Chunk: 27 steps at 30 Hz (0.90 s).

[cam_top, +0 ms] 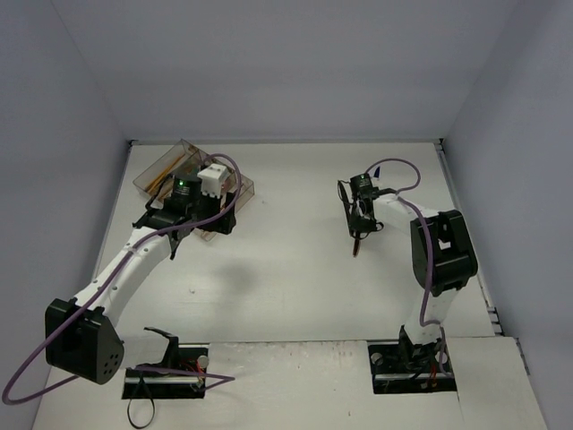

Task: Sort the eating utensils into containers

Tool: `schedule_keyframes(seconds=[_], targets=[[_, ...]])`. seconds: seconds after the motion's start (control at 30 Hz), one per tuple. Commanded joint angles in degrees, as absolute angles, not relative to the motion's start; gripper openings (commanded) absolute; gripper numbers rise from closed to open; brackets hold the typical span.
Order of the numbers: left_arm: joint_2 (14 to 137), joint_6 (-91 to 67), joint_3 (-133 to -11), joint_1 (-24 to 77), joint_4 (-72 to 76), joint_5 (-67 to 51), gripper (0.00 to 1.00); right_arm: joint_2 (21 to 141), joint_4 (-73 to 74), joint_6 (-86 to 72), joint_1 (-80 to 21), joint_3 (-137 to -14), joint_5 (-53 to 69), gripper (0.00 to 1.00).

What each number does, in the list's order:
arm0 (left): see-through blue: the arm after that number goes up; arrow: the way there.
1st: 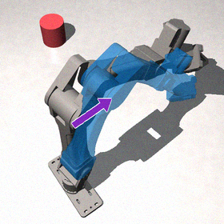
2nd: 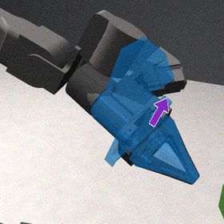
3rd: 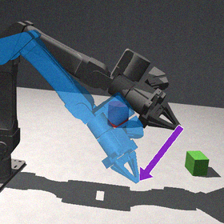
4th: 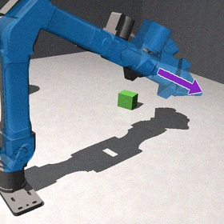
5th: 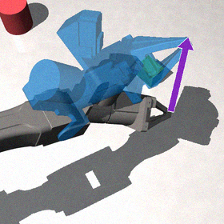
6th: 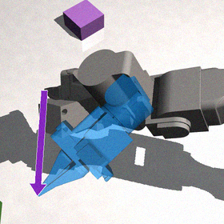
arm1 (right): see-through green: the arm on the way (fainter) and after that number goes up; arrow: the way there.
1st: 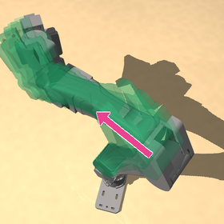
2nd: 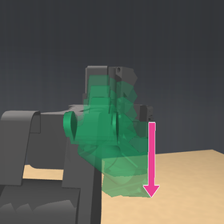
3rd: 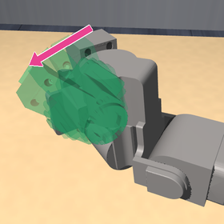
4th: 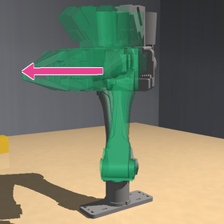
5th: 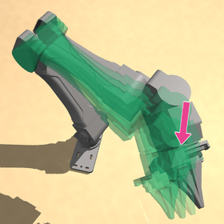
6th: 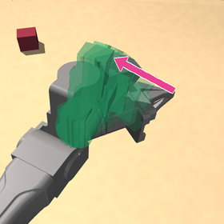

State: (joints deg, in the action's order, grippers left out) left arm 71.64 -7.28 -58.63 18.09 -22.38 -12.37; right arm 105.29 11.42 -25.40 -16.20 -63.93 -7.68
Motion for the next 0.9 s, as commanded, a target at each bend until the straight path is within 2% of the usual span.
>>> schedule_keyframes(seconds=[0.0,0.27,0.5,0.87], targets=[[70.86,-10.74,-62.46,21.71,-18.68,-15.96,0.69,98.03,15.67,-25.57,-17.99,-63.69,-7.65,0.00],[70.71,-21.55,-63.89,32.40,-9.91,-16.12,0.69,81.39,10.74,-29.45,-23.71,-63.70,-3.05,0.00],[75.83,-31.09,-65.72,38.38,2.60,-18.80,0.69,70.47,-2.34,-38.08,-29.77,-56.76,1.89,0.00],[84.04,-30.34,-73.16,44.96,1.60,-17.72,0.69,64.34,-12.05,-43.05,-32.08,-50.66,3.45,0.00]])
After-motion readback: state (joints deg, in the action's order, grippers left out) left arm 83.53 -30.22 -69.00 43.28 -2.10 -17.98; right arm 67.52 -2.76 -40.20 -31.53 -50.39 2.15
